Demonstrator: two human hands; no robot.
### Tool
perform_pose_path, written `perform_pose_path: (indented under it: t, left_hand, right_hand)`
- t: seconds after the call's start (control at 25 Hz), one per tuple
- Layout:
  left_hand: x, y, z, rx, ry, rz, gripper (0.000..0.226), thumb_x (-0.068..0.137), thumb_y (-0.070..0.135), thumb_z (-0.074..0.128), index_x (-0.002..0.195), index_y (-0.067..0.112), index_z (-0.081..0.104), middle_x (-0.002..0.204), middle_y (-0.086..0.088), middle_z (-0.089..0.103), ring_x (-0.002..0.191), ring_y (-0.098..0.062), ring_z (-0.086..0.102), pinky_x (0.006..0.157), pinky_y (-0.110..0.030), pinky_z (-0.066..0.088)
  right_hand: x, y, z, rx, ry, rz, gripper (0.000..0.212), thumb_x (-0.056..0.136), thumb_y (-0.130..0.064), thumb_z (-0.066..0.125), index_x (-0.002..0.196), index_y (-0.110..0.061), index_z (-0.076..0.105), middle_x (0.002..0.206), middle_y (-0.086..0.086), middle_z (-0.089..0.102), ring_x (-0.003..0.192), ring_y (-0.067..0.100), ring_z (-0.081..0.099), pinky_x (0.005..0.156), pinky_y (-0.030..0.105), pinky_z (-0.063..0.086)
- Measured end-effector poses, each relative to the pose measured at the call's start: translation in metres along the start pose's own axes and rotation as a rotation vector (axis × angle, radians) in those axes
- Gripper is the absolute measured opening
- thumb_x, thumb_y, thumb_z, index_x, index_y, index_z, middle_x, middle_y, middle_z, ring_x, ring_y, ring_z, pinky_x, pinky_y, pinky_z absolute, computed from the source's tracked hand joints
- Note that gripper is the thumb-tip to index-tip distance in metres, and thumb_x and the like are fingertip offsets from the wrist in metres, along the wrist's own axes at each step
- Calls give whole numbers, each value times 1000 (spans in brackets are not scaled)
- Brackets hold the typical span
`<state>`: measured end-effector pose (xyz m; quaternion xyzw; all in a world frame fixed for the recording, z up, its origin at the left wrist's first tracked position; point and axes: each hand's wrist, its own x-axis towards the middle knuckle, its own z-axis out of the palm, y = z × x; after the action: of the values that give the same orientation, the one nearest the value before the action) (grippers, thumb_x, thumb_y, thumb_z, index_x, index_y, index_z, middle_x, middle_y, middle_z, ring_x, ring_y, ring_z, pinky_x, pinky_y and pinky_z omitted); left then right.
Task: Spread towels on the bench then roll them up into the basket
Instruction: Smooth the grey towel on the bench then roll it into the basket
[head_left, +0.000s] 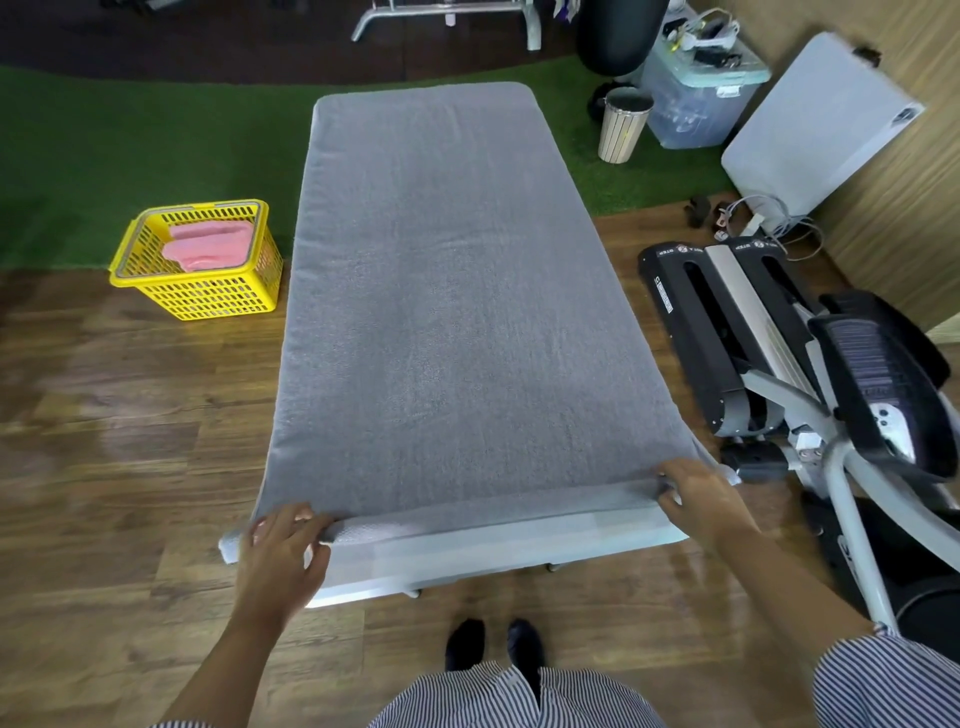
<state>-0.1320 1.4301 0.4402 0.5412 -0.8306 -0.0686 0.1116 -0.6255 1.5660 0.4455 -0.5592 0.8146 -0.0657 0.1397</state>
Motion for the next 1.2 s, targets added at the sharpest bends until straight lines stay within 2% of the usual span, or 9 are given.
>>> perform_pose_path:
  t: [0.16,0.32,0.48,0.64,0.76,0.84,0.92,1.12,1.2]
  left_hand:
    - [-4,5,-3,-10,7,-97,42,80,29,38,95,10,73,91,0,70,84,-24,65,74,-43,49]
    - [1,6,-4,-17,-37,-109,46,74,32,39,93,11,75,90,0,72,80,-25,68,70,-43,54]
    - [5,6,-1,-15,-75,-89,40,75,30,39,85,11,73,82,1,71,74,-26,68,68,-43,52]
    - [1,8,-8,11,-81,-53,35,76,32,38,69,17,69,63,6,66,58,-24,65,58,-36,50]
    - [-1,3,-7,4,-48,-5,36,76,31,38,73,16,70,69,5,65,66,-25,64,64,-38,49]
    - [-2,-1,-5,-1,-23,4,38,76,29,39,88,13,72,84,1,67,82,-21,59,73,-40,48]
    - [-2,-7,-2,-23,-15,-82,45,77,31,40,99,6,70,98,-8,68,91,-27,60,77,-46,50]
    - [-3,-14,0,-26,-60,-124,48,75,35,39,99,9,72,99,-5,70,87,-29,67,72,-44,54]
    - [-1,-13,0,-17,-68,-86,49,73,32,37,98,8,72,98,-4,71,88,-29,66,72,-43,54]
  right_hand:
    - [0,5,3,41,82,-75,16,69,10,69,76,-4,66,73,9,60,63,31,57,53,36,46]
    - [-3,0,0,118,3,15,22,73,3,65,93,-7,65,89,6,60,83,23,53,65,37,48]
    - [-1,0,-5,99,-88,46,26,77,3,60,101,-6,63,97,7,60,90,28,55,71,42,50]
    - [-1,2,-7,82,-123,47,8,80,-6,58,80,-14,60,79,3,57,78,23,53,69,32,42]
    - [0,5,-5,59,-109,29,11,78,-5,59,71,-14,57,73,2,53,74,24,53,67,29,37]
    - [0,8,0,16,0,-20,5,71,-3,64,75,-6,66,79,7,57,76,30,56,70,33,43]
    - [0,9,2,-23,60,-62,19,62,0,71,81,-5,68,83,10,59,77,32,59,72,41,48]
    - [-6,6,-2,48,77,-45,28,66,8,69,87,-9,68,80,6,63,71,32,60,56,36,49]
    - [-6,2,-4,78,40,10,25,71,2,67,93,-8,68,86,7,64,78,30,60,60,36,49]
